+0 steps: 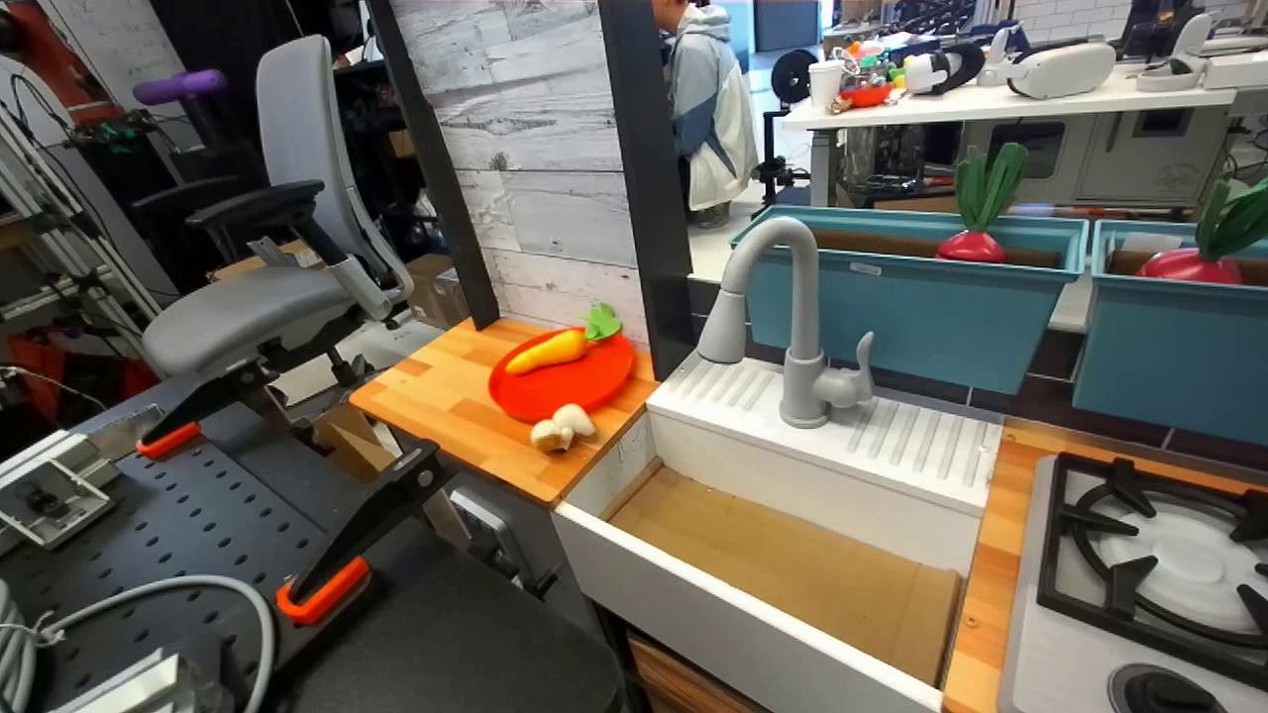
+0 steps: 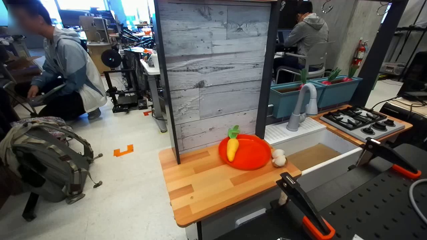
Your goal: Turn the tap faucet to the left
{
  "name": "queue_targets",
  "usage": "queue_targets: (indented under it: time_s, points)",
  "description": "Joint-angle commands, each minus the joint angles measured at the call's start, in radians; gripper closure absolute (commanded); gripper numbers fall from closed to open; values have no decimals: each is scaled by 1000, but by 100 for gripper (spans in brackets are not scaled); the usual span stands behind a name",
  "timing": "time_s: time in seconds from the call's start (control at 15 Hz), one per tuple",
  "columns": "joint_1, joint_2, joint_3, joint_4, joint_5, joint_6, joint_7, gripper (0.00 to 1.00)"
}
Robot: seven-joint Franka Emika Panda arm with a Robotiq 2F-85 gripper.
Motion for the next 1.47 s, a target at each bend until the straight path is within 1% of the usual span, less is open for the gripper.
queue_targets:
  time_s: [0.0, 0.2, 0.4, 0.6, 0.8, 0.93, 1.13, 1.27, 1.4]
  points:
    - [8, 120, -36, 31, 39, 132, -37, 0]
    - [28, 227, -69, 57, 81, 269, -59, 0]
    - [54, 366, -119, 118, 150, 368, -121, 0]
    - [55, 512, -171, 208, 240, 373, -186, 0]
    - [26, 672, -200, 309, 351, 353, -248, 0]
    - [-9, 783, -192, 377, 430, 348, -271, 0]
    - [-90, 930, -133, 466, 507, 362, -266, 0]
    - [-147, 1005, -88, 510, 513, 387, -235, 0]
    - [-197, 1066, -47, 540, 493, 438, -210, 0]
